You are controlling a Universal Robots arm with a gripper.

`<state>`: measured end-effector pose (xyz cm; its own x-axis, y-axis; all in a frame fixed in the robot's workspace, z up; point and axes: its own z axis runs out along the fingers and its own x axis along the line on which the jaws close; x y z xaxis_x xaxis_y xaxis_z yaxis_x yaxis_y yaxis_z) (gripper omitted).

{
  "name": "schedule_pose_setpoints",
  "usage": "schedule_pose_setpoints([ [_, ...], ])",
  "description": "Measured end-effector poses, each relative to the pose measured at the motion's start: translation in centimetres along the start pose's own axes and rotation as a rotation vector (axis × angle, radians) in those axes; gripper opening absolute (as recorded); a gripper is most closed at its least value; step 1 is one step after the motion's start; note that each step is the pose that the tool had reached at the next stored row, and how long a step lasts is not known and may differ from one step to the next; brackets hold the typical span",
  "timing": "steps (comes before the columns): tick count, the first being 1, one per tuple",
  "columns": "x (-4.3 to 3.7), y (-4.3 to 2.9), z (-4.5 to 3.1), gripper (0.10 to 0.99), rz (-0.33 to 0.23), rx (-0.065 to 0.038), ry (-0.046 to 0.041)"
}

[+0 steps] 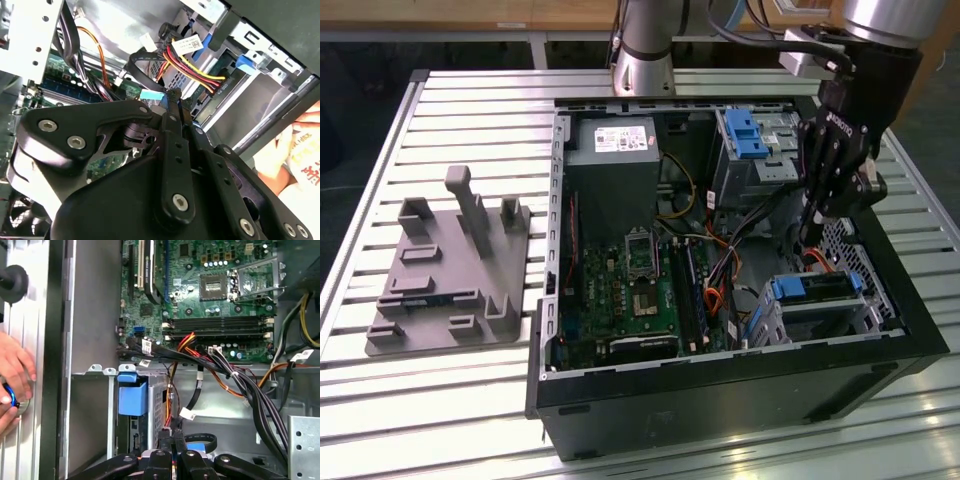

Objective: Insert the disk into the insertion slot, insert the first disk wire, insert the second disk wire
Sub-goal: 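Insert the second disk wire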

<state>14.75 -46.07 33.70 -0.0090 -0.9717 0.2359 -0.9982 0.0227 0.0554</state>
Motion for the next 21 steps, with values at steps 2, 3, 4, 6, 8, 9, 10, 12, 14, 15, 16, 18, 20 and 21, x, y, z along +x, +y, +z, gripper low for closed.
schedule_pose_setpoints([
  [2, -0.01, 0.00, 0.04, 0.145, 0.008, 0.008, -0.0058],
  [3, -0.01, 0.00, 0.05, 0.145, 0.013, 0.011, -0.0076],
  [4, -0.01, -0.01, 0.05, 0.145, 0.018, 0.015, -0.0091],
  [6, -0.01, -0.01, 0.05, 0.145, 0.032, 0.019, -0.0131],
  [8, -0.01, -0.01, 0.06, 0.145, 0.049, 0.020, -0.0175],
  [9, -0.01, -0.01, 0.06, 0.145, 0.053, 0.020, -0.0185],
  [10, 0.07, -0.01, 0.07, 0.145, 0.054, 0.020, -0.0191],
  [12, 0.37, -0.02, 0.15, 0.145, 0.054, 0.020, -0.0235],
  [14, 0.75, -0.02, 0.24, 0.145, 0.054, 0.020, -0.0296],
  [15, 0.96, -0.01, 0.29, 0.145, 0.054, 0.020, -0.0328],
  [16, 1.16, 0.01, 0.34, 0.145, 0.054, 0.020, -0.0360],
  [18, 1.48, 0.05, 0.43, 0.145, 0.053, 0.020, -0.0476],
  [20, 1.70, 0.16, 0.48, 0.145, 0.053, 0.020, -0.0688],
  [21, 1.81, 0.21, 0.51, 0.145, 0.052, 0.021, -0.0812],
])
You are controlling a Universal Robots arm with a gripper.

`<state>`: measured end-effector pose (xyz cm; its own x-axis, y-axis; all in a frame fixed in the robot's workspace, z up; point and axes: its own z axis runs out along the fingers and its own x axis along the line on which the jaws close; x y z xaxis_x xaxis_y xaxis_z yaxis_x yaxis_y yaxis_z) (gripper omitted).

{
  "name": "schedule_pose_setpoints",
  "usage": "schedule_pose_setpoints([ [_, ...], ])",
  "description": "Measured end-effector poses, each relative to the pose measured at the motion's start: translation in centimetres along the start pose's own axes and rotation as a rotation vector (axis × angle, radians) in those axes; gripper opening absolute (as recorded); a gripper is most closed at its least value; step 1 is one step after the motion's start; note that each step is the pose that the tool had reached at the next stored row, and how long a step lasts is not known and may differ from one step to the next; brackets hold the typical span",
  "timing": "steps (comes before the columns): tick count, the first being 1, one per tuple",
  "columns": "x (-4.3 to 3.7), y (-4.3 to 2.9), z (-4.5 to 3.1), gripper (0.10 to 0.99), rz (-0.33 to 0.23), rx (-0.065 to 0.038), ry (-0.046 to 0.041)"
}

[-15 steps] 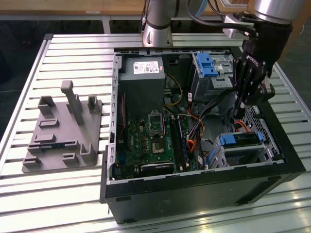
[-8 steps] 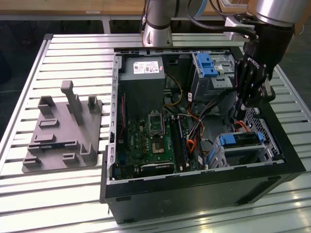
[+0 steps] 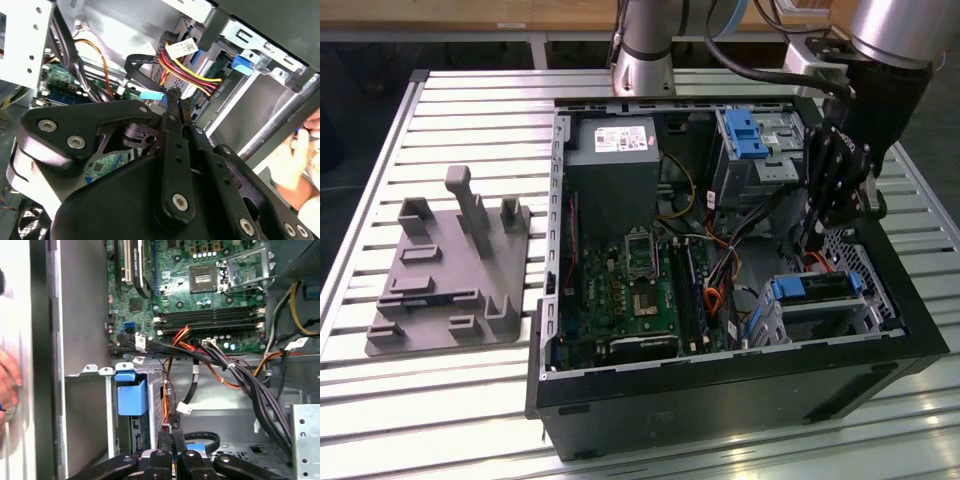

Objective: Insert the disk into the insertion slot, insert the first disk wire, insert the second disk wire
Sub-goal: 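Insert the second disk wire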

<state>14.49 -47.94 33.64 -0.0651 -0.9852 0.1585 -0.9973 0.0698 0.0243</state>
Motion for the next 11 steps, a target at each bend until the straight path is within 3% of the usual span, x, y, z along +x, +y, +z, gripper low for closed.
schedule_pose_setpoints([
  [3, 0.32, 0.19, 0.05, 0.145, -0.001, 0.000, -0.0339],
  [8, 1.20, 0.37, 0.20, 0.145, -0.002, -0.002, -0.0663],
  [11, 1.77, 0.34, 0.29, 0.145, -0.003, -0.004, -0.0947],
])
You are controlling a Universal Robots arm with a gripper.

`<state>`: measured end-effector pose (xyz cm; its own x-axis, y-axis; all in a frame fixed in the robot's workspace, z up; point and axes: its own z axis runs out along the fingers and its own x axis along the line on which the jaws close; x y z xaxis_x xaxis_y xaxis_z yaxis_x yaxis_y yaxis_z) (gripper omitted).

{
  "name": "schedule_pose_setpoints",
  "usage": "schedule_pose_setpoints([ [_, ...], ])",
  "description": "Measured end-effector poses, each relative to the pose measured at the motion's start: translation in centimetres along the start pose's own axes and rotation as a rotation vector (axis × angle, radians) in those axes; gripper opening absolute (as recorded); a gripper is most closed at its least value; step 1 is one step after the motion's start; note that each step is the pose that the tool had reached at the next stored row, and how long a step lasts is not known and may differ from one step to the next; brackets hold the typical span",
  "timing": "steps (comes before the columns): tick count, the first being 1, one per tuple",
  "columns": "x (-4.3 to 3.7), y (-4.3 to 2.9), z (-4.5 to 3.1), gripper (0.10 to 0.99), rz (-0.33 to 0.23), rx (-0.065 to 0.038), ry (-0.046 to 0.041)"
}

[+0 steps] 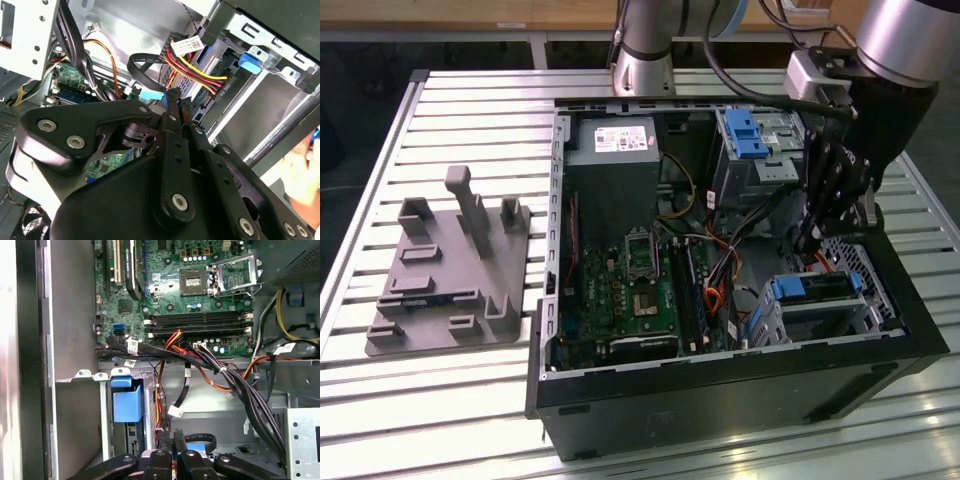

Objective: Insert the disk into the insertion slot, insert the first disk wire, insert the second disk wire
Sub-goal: 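Insert the second disk wire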

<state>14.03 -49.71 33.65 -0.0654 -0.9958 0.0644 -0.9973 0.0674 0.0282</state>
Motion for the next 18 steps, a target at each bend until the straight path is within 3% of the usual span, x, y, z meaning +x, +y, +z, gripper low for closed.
schedule_pose_setpoints([
  [4, 0.59, -0.04, 0.04, 0.145, -0.002, -0.003, -0.0472],
  [8, 0.79, -0.05, 0.05, 0.145, -0.004, -0.004, -0.0668],
  [10, 0.89, -0.06, 0.06, 0.145, -0.005, -0.005, -0.0804],
  [14, 1.19, -0.09, 0.08, 0.145, -0.007, -0.009, -0.1325],
  [16, 1.42, -0.10, 0.10, 0.145, -0.007, -0.009, -0.1429],
  [18, 1.43, -0.10, 0.10, 0.145, -0.007, -0.009, -0.1429],
])
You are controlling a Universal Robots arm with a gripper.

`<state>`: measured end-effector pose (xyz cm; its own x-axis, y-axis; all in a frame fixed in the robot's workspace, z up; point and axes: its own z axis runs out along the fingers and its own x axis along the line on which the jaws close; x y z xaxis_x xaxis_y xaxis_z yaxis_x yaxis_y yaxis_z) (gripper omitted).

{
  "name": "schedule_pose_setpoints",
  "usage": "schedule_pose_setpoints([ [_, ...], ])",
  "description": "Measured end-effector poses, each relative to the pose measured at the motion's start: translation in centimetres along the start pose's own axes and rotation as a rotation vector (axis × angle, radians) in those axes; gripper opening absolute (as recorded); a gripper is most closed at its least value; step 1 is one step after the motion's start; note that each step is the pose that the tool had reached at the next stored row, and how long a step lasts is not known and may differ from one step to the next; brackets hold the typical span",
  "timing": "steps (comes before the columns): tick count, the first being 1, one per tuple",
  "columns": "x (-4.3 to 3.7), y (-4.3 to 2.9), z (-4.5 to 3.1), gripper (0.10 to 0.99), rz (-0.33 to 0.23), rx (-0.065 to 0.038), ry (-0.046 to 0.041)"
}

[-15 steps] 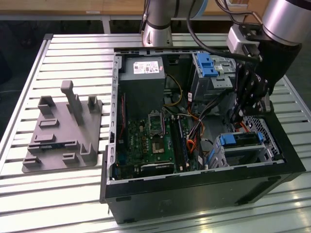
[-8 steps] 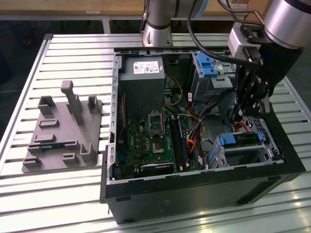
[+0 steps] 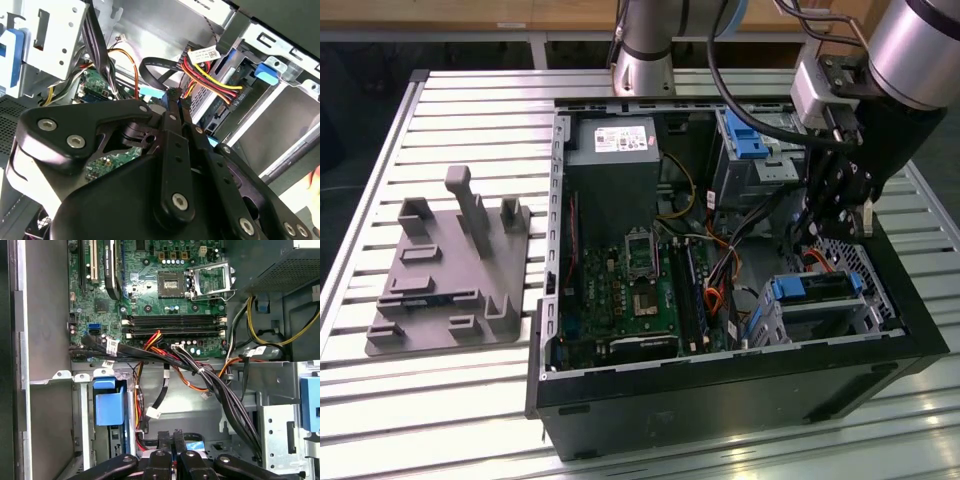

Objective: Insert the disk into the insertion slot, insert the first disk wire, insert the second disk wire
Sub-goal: 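Insert the second disk wire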

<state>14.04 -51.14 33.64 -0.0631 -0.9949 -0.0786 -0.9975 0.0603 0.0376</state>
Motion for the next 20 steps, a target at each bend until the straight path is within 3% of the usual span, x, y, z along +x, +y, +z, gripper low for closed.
schedule_pose_setpoints([
  [5, 0.01, -0.11, -0.01, 0.145, 0.000, -0.002, 0.0002],
  [8, 0.06, -0.52, -0.03, 0.145, 0.001, -0.012, 0.0008],
  [16, 1.98, -0.65, -0.19, 0.145, 0.001, -0.014, -0.0003],
  [20, 2.70, -0.70, -0.25, 0.145, 0.001, -0.014, -0.0111],
])
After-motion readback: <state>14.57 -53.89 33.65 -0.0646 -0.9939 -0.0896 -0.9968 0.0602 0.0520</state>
